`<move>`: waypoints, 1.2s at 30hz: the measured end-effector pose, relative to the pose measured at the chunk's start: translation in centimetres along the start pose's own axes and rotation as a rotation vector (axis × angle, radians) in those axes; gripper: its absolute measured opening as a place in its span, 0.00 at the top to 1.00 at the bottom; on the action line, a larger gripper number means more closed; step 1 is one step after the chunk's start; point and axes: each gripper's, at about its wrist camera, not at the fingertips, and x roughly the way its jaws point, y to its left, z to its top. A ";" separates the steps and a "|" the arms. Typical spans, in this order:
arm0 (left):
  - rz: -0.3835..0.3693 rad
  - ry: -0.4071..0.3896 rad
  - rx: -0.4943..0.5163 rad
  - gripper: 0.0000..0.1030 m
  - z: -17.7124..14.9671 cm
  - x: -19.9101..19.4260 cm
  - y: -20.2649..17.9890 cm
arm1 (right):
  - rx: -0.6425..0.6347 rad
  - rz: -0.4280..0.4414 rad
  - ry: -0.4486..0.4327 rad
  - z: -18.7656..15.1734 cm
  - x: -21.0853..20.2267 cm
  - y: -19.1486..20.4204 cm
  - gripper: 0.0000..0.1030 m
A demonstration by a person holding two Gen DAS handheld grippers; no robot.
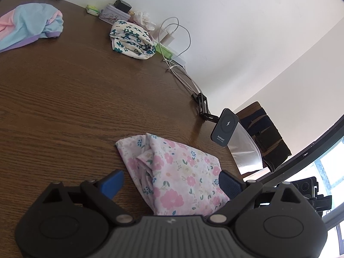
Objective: Fold clothes
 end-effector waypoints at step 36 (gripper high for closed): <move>0.075 0.062 -0.051 0.08 -0.3 1.5 -1.2 | -0.132 -0.159 0.037 -0.4 -0.4 1.3 0.00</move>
